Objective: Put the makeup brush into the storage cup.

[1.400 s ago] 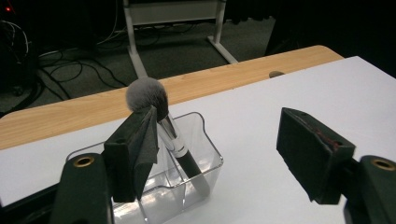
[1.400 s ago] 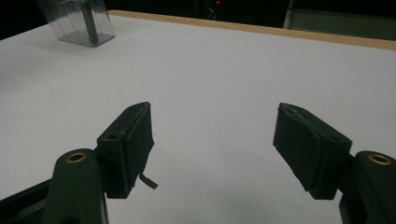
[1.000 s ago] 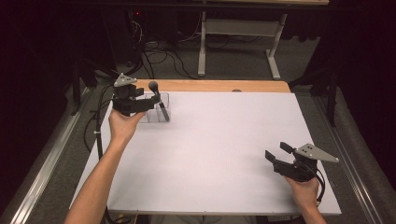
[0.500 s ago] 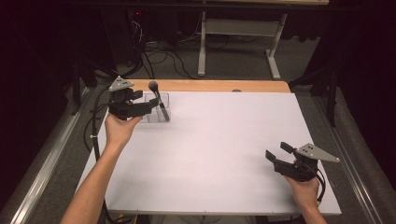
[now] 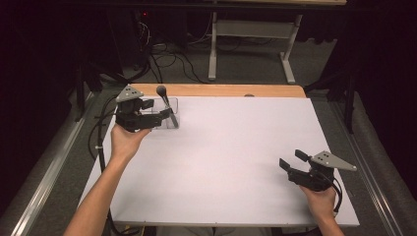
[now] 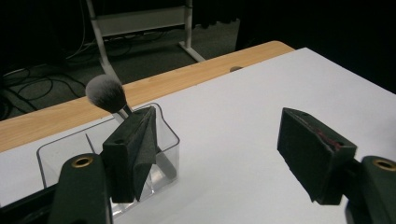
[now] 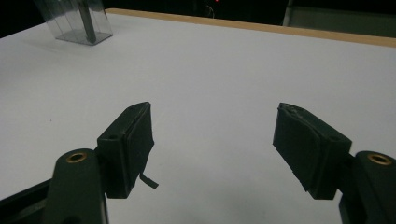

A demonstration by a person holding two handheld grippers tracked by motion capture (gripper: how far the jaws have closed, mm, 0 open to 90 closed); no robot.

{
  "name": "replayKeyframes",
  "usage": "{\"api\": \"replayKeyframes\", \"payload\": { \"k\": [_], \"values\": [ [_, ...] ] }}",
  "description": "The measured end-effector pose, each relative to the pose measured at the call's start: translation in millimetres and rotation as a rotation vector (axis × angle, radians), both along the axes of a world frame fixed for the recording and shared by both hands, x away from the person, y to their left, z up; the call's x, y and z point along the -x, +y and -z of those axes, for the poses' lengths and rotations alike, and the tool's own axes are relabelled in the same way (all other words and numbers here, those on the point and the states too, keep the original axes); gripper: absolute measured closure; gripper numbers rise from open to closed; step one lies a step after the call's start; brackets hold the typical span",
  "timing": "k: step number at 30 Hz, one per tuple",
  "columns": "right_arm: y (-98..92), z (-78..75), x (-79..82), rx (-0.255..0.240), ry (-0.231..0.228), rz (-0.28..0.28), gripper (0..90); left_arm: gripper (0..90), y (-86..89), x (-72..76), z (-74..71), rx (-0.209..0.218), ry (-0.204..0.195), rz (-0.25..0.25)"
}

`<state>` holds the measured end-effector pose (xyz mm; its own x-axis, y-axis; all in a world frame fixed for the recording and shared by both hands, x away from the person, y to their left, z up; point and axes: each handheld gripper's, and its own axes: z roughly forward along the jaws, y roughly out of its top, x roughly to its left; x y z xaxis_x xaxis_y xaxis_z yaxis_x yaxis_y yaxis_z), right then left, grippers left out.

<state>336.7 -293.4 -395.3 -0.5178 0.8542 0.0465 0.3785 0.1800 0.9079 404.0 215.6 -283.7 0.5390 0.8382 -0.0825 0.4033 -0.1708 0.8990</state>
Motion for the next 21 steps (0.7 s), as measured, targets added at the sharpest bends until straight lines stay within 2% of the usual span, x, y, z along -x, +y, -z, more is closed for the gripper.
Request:
{"api": "replayKeyframes", "payload": {
  "k": [9,21],
  "values": [
    [0.3,0.2,0.0,0.000,0.005,-0.001,30.2,28.4,-5.5,13.6,-1.3,0.006,-0.022,0.028],
    [0.7,0.4,-0.2,0.008,0.004,0.001,30.3,28.3,-3.7,22.9,3.4,0.012,-0.017,0.034]
  ]
}}
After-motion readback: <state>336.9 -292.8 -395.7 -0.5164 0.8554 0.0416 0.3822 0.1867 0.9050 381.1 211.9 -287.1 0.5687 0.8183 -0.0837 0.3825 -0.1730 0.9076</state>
